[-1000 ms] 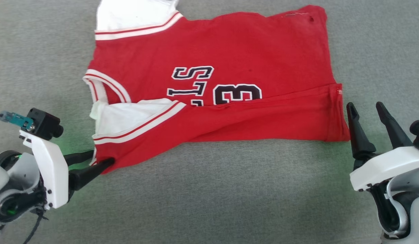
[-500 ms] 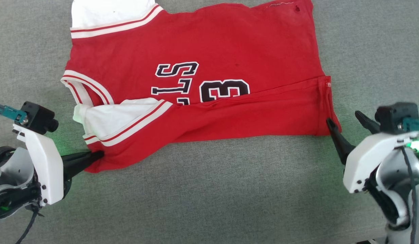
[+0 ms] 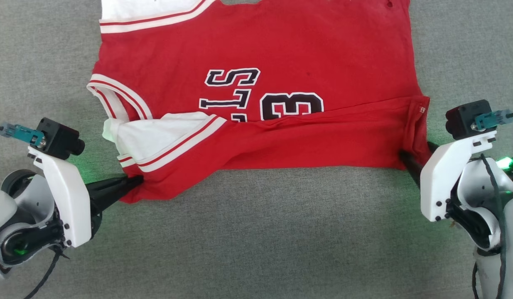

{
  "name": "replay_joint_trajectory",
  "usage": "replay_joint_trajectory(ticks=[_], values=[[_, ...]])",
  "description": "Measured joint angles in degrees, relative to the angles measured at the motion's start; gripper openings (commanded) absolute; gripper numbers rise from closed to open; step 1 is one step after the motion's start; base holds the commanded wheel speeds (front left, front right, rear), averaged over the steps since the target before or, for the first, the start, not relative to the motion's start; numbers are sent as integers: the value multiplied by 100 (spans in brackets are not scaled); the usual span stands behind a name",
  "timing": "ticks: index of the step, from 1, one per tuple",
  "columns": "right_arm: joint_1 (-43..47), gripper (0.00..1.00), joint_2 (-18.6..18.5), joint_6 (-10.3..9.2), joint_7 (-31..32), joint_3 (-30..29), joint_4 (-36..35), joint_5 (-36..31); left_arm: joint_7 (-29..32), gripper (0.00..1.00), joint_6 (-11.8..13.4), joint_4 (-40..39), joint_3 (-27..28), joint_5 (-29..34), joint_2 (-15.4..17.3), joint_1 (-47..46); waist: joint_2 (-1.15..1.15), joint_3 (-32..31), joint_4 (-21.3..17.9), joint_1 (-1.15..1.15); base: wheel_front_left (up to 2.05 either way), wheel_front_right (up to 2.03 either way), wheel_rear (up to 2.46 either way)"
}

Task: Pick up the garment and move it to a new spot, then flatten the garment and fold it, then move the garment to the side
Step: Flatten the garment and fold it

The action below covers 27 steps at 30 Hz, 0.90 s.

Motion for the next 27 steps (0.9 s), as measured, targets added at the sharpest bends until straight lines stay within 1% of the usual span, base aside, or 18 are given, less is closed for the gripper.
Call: replay_joint_trajectory(ticks=[1, 5, 9, 12, 13, 19, 21, 24, 25, 26, 27], values=[[-8, 0, 1, 0, -19, 4, 21, 11, -22, 0, 1, -1, -13, 0, -16, 0, 0, -6, 12, 0, 0, 0, 0], [-1, 0, 24, 7, -167, -12, 62, 70, -169, 0, 8, -42, -77, -11, -44, 22, 0, -94, 41, 0, 0, 0, 0], [110, 0, -35, 5, -287, -60, 113, 152, -423, 0, 8, -289, -168, -86, 87, 290, 0, -256, 32, 0, 0, 0, 0], [336, 0, -167, 5, -321, -96, 88, 333, -578, 0, 8, -542, -256, -104, 225, 580, 0, -396, 53, 0, 0, 0, 0], [505, 0, -279, 5, -309, -157, 44, 431, -713, 0, 9, -708, -291, -104, 334, 749, 0, -478, 79, 0, 0, 0, 0], [1100, 0, -666, 5, -71, -294, -208, 665, -1066, 0, 9, -1232, -366, -91, 628, 1307, 0, -650, 131, 0, 0, 0, 0], [1218, 0, -786, 5, -31, -370, -265, 735, -1154, 0, 9, -1317, -381, -69, 672, 1430, 0, -670, 150, 0, 0, 0, 0], [1330, 0, -799, 5, -34, -472, -374, 740, -1279, 0, 9, -1366, -393, -56, 668, 1518, 0, -688, 176, 0, 0, 0, 0], [1351, 5, -794, 5, -85, -492, -389, 732, -1307, 0, 9, -1362, -398, -48, 655, 1534, 0, -693, 183, 0, 0, 0, 0], [1362, 44, -791, 7, -158, -521, -397, 714, -1340, 0, 9, -1359, -398, -48, 628, 1535, 0, -696, 191, 0, 0, 0, 0], [1364, 96, -782, 7, -269, -556, -409, 664, -1392, 27, 9, -1348, -396, -36, 609, 1534, 0, -696, 197, 0, 0, 0, 0]])
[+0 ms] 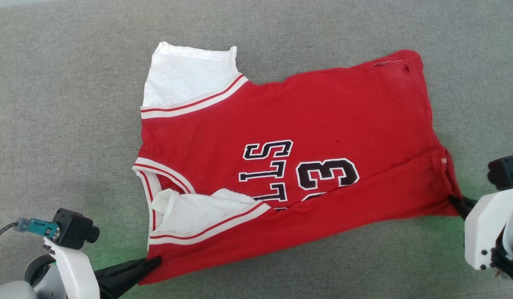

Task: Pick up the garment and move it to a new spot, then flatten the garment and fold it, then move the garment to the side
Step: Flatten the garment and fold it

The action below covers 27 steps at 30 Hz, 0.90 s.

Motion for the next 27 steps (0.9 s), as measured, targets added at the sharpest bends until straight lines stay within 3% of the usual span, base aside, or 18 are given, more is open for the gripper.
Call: replay_joint_trajectory(ticks=[1, 2, 10, 15, 21, 27], values=[[-1, 100, 3, 0, -113, -29, -15, -52, -44, 58, 0, 13, 5, 27, -7, -3, 0, 0, 3, 0, 0, 0, 0], [1, 100, 5, -1, -189, -40, -26, -94, -94, 98, 0, 19, 13, 31, -1, -5, 0, 3, 3, 0, 0, 0, 0], [23, 100, 297, -2, -1044, -264, -381, -439, -519, 100, 0, 94, 327, 31, 414, -278, 0, 57, -100, 0, 0, 0, 0], [-21, 100, 738, -2, -2070, -60, -554, -809, -923, 100, 0, 538, 806, -3, 614, -749, 0, 124, -299, 0, 0, 0, 0], [-303, 100, 1493, -5, -3394, 170, -417, -1298, -906, 100, 0, 1494, 1262, 274, 301, -1651, 0, 305, -639, 0, 0, 0, 0], [-403, 100, 1718, -5, -4103, 438, -159, -1489, -29, 100, 0, 2374, 1282, 463, -170, -2592, 0, 550, -1068, 0, 0, 0, 0]])
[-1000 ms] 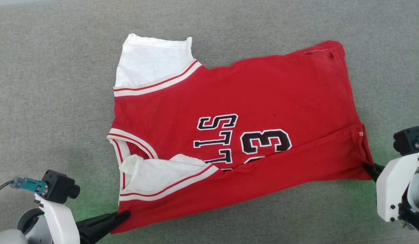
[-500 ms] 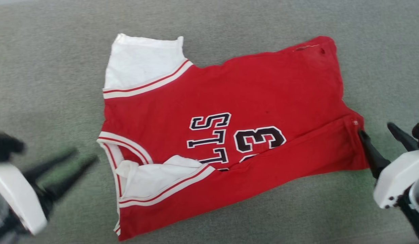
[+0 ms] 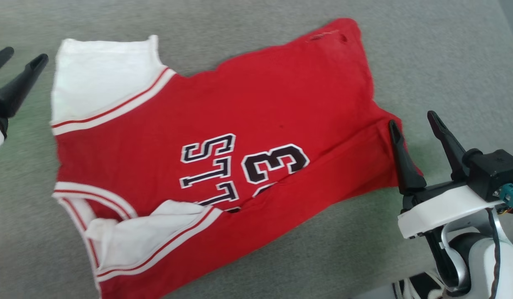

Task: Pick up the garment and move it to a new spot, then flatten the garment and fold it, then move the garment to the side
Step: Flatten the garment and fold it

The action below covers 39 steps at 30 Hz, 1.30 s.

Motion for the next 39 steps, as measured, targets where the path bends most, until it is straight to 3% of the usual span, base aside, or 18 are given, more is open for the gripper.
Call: replay_joint_trajectory(ticks=[10, 15, 18, 19, 24, 29, 36, 39], values=[[32, 100, 34, 0, -223, 30, 156, 243, 2173, 100, 0, 936, -505, 110, -250, -1070, 0, 362, -529, 0, 0, 0, 0], [-3, 100, 36, 0, -214, 123, 208, 299, 2911, 100, 0, 1325, -668, 134, -379, -1456, 0, 490, -621, 0, 0, 0, 0], [-137, 100, 36, 0, -100, 233, 226, 274, 3250, 10, 8, 1167, -699, -119, -375, -1577, 0, 555, -621, 0, 0, 0, 0], [-240, 100, 40, 0, -24, 266, 235, 247, 3294, 0, 8, 1125, -692, -196, -349, -1600, 0, 574, -618, 0, 0, 0, 0], [-1259, 100, 16, 0, 746, 479, 605, 104, 3353, 0, 5, 947, -751, -242, -356, -1655, 0, 639, -556, 0, 0, 0, 0], [-2450, 100, -265, 0, 2002, 660, 1240, 203, 3268, 0, 5, 742, -811, -211, -419, -1793, 0, 740, -372, 0, 0, 0, 0], [-3816, 100, -369, 0, 3508, 396, 2111, 617, 3151, 0, 0, 500, -889, -200, -573, -1993, 0, 921, -23, 0, 0, 0, 0], [-4251, 100, -397, 0, 3775, 220, 2438, 597, 3101, 0, -1, 421, -924, -194, -616, -2084, 0, 1011, 103, 0, 0, 0, 0]])
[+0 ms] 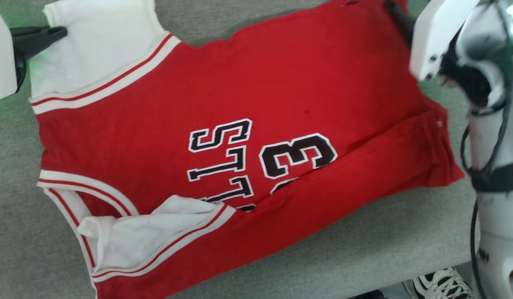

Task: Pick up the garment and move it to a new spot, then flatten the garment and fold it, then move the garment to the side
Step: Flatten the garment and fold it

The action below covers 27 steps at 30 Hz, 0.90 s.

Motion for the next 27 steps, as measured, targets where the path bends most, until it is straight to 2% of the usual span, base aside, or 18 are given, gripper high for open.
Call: replay_joint_trajectory(ticks=[3, 8, 10, 11, 12, 18, 21, 27], values=[[-287, 100, -8, 0, 191, -146, 328, -198, -42, 0, 0, -77, -24, 2, -45, -74, 0, 81, 109, 0, 0, 0, 0], [-459, 100, 55, -2, 630, -122, 730, -153, -156, 0, -1, -133, -82, 5, -96, -147, 0, 153, 232, 0, 0, 0, 0], [-479, 49, 56, -2, 645, -105, 784, -138, -192, 0, -1, -134, -103, 4, -114, -162, 0, 159, 259, 0, 0, 0, 0], [-483, 13, 57, -2, 646, -96, 816, -135, -233, 0, 0, -136, -122, 4, -124, -169, 0, 156, 272, 0, 0, 0, 0], [-487, 1, 56, -2, 627, -76, 826, -125, -281, 0, 0, -132, -135, 1, -140, -169, 0, 149, 281, 0, 0, 0, 0], [-382, 0, -114, 0, -120, -189, 911, -100, -865, 0, 1, -132, -183, -243, -336, -3, 0, -121, 377, 0, 0, 0, 0], [-191, 0, -179, 0, -402, -234, 845, 208, -1183, 0, 1, -365, -178, -374, -409, 168, 0, -381, 446, 0, 0, 0, 0], [674, 0, -876, 0, -611, 63, 276, 557, -1987, 0, 1, -1254, -160, -565, -207, 742, 0, -993, 656, 0, 0, 0, 0]])
